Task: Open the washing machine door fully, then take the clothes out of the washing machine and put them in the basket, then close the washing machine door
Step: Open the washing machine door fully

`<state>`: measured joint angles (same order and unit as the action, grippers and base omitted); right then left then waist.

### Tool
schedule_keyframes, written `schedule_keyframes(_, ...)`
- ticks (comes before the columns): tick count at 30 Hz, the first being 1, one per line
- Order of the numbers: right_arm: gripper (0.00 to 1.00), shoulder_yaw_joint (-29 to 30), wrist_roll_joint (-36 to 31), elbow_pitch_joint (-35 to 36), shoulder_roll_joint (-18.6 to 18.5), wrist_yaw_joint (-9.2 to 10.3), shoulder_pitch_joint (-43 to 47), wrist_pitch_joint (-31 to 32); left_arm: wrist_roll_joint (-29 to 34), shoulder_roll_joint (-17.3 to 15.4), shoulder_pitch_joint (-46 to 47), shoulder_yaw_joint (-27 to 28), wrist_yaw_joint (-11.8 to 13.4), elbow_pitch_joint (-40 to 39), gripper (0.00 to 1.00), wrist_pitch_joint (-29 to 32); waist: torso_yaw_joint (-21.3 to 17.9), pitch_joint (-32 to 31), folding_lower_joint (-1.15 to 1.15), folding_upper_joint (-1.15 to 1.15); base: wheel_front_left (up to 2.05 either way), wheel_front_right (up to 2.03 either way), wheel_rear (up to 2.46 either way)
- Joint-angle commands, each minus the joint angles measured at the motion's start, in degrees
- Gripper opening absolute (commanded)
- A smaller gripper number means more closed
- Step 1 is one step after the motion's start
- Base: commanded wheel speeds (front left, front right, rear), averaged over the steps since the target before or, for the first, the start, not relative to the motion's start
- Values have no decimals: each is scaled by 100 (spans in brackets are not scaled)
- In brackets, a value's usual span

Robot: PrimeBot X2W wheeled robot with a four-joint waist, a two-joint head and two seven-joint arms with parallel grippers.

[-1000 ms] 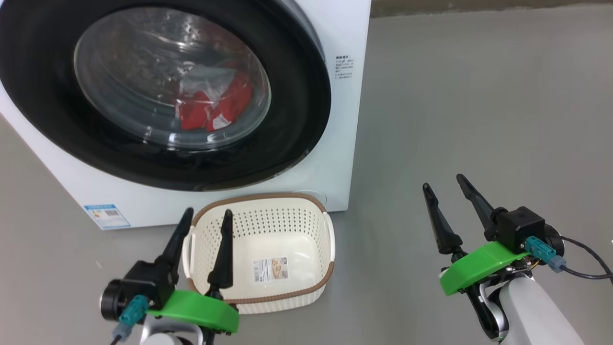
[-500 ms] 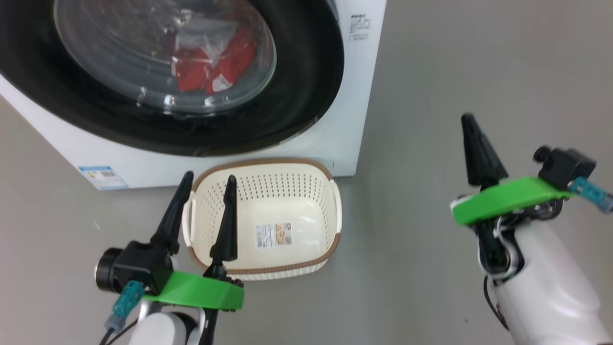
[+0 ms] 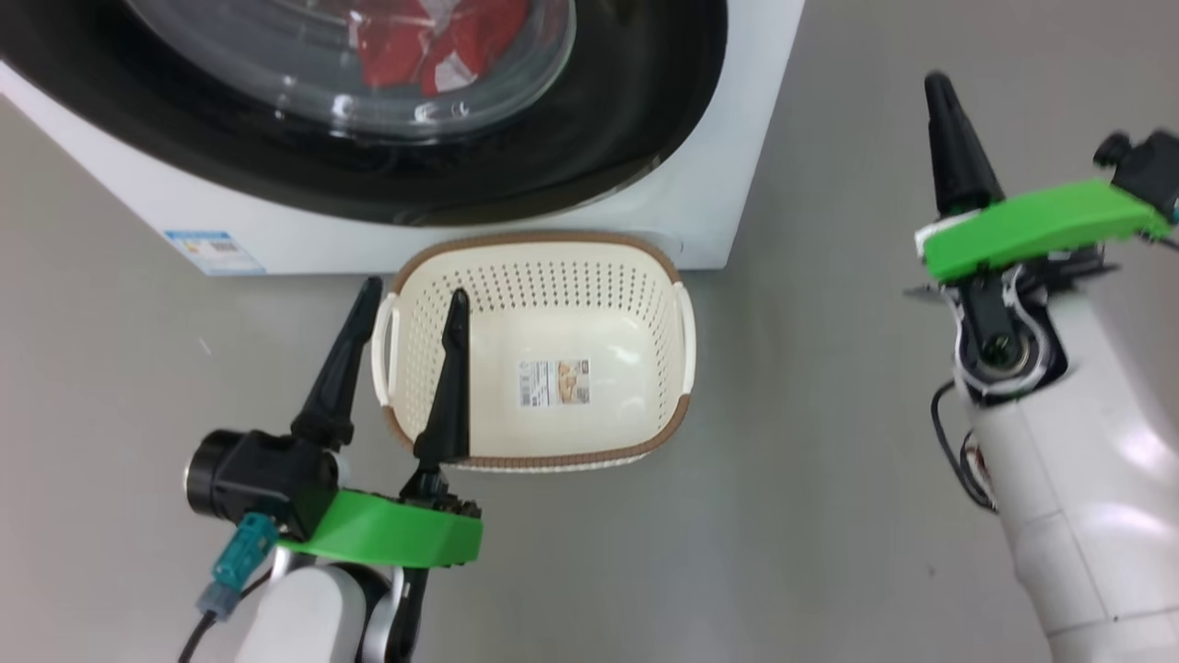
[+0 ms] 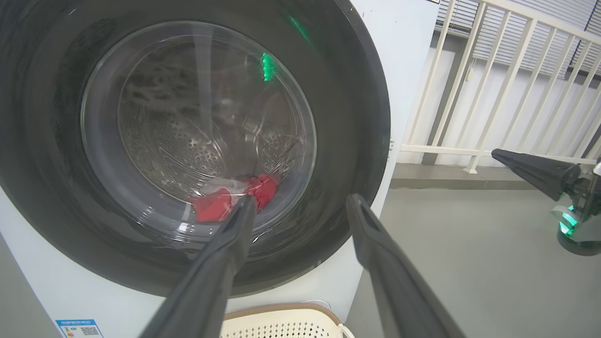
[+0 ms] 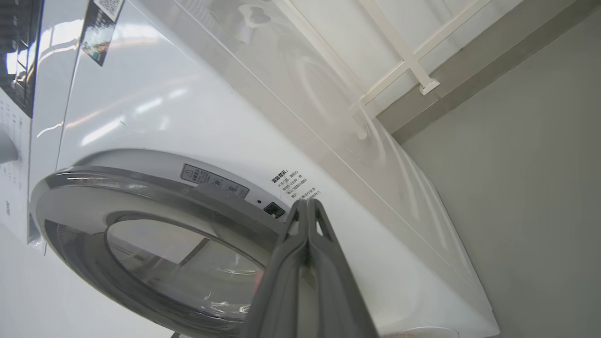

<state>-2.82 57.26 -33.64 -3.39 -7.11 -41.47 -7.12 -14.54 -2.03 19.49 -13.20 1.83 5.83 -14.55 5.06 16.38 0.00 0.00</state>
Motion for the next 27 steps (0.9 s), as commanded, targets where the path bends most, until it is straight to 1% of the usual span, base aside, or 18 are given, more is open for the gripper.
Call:
schedule_keyframes(1, 0, -69, 145, 148, 51, -37, -271, 132, -23, -87, 184, 148, 44, -205, 100, -45, 128, 277, 0, 0, 0, 0, 0)
schedule_keyframes(4, 0, -59, 313, 156, 44, -37, -513, 336, -19, -87, 262, 129, 33, -252, 100, -45, 182, 457, 0, 0, 0, 0, 0)
schedule_keyframes(11, 0, 14, 1022, 93, 46, -37, -1012, 1019, -87, -86, 378, 47, 62, -319, 100, -45, 321, 746, 0, 0, 0, 0, 0)
schedule_keyframes(16, 0, 189, 1426, -144, 17, -37, -1434, 1517, -135, -86, 441, -23, 94, -319, 100, -45, 416, 946, 0, 0, 0, 0, 0)
schedule_keyframes(17, 0, 189, 1426, -144, 17, -37, -1434, 1517, -135, -86, 441, -23, 94, -319, 100, -45, 416, 946, 0, 0, 0, 0, 0)
schedule_keyframes(22, 0, 353, 1848, -382, 11, -37, -1901, 2123, -131, -86, 551, -47, 93, -297, 100, -45, 465, 1174, 0, 0, 0, 0, 0)
schedule_keyframes(27, 0, 388, 2046, -614, -12, -37, -2312, 2602, -189, -86, 668, -124, 121, -274, 100, -45, 490, 1354, 0, 0, 0, 0, 0)
